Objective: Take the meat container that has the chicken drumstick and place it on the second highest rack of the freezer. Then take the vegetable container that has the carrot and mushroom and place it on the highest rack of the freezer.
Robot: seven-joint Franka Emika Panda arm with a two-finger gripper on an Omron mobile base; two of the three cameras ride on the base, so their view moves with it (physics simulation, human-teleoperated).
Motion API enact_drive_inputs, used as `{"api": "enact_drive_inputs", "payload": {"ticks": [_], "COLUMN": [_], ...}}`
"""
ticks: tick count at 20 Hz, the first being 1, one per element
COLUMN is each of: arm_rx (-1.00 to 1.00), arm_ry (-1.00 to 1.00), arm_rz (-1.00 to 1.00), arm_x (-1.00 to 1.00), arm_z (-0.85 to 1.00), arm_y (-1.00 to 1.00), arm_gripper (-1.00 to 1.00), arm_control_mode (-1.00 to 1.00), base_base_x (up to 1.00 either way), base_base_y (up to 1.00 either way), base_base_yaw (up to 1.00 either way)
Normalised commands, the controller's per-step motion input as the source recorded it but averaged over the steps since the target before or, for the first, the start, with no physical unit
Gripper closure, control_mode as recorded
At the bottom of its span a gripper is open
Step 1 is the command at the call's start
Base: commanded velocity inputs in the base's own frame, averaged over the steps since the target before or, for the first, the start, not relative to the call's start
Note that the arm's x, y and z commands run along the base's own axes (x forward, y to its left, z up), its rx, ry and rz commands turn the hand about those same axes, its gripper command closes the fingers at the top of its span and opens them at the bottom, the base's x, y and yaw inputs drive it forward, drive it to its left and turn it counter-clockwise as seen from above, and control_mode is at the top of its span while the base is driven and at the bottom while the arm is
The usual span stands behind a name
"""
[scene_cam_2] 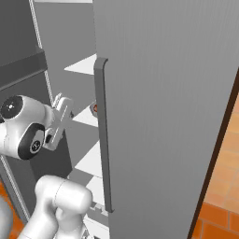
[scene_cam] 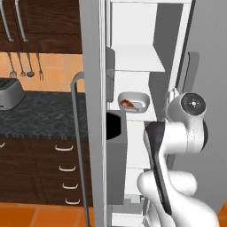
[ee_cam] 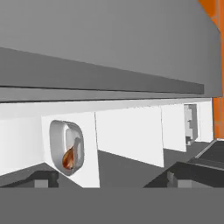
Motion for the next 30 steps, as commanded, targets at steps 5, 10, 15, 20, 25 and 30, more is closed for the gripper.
{"api": "enact_drive_inputs", "payload": {"ticks": [5,10,15,20,25,30], "arm_rx": [0.01,0.02,0.0,0.0,0.0,0.0], "arm_ry": [0.03,0.0,0.0,0.0,0.0,0.0], "arm_rz": [0.0,0.0,0.0,0.0,0.0,0.0], "arm_x": [-0.39,-0.4,0.0,0.0,0.0,0.0], "arm_z": [-0.07,-0.01,0.0,0.0,0.0,0.0], "arm_y": [-0.11,-0.22,0.0,0.0,0.0,0.0], "arm_gripper": [-1.0,-1.0,-1.0,-1.0,-1.0,-1.0], "arm_control_mode": [-1.0,1.0,1.0,1.0,1.0,1.0], "base_base_x": [0.0,-0.6,-0.56,-0.1,-0.21,-0.11], "base_base_y": [0.0,-0.53,-0.16,0.0,0.19,0.43], "base_base_yaw": [0.0,0.18,0.88,1.0,0.96,0.82]}}
